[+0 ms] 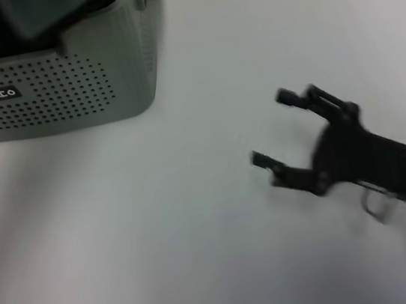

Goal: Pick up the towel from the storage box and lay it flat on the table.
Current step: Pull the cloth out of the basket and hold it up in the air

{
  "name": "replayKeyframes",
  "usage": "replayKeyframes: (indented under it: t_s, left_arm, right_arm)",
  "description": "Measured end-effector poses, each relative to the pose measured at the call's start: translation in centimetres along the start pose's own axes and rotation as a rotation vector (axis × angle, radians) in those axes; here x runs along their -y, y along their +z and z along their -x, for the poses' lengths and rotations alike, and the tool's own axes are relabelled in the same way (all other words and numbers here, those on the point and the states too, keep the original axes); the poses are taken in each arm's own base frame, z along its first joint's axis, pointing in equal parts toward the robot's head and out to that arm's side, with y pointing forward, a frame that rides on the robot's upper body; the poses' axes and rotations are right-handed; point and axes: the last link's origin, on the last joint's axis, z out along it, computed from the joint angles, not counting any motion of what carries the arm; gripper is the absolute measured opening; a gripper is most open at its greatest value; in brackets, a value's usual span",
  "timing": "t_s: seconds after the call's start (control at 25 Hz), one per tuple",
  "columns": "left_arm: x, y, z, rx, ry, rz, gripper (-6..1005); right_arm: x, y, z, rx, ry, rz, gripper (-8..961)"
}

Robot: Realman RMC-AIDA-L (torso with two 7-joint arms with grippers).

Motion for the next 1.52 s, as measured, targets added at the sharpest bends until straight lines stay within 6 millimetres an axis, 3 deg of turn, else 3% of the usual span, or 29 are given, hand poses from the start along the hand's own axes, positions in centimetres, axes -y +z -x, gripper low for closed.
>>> replayKeyframes:
  t_s: [0.08, 0.24, 0.4, 0.68, 0.84, 1.08, 1.52]
  left_arm:
    - [0.2, -0.8, -0.9, -0.054, -0.066, 0.044, 27]
    - [0.0, -2.4, -2.4, -0.183, -0.195, 0.165, 28]
    - [-0.1, -2.7, -2.1, -0.194, -0.23, 0.2, 28]
    - [-0.7, -2.3, -0.9, -0.175, -0.27, 0.25, 29]
    - [-0.6, -1.8, -0.2, -0.164, -0.286, 0.258, 29]
    - [-0.6, -1.6, 0.3, -0.156, -0.286, 0.257, 29]
    - [-0.5, -1.2, 0.6, -0.156, -0.295, 0.262, 30]
  right_arm:
    - [0.5, 1.9, -0.6, -0.065, -0.165, -0.079, 715]
    - [0.5, 4.0, 0.2, -0.083, -0.373, -0.171, 698]
    - [-1.5, 5.4, 2.5, 0.04, -0.531, -0.194, 687]
    - [-4.0, 6.5, 3.1, 0.057, -0.809, -0.181, 679]
    - [-4.3, 6.9, 3.6, 0.058, -0.943, -0.214, 676]
    - [-5.0, 7.5, 4.6, 0.099, -1.047, -0.231, 677]
    - [-4.3, 8.7, 5.4, 0.139, -1.097, -0.232, 668]
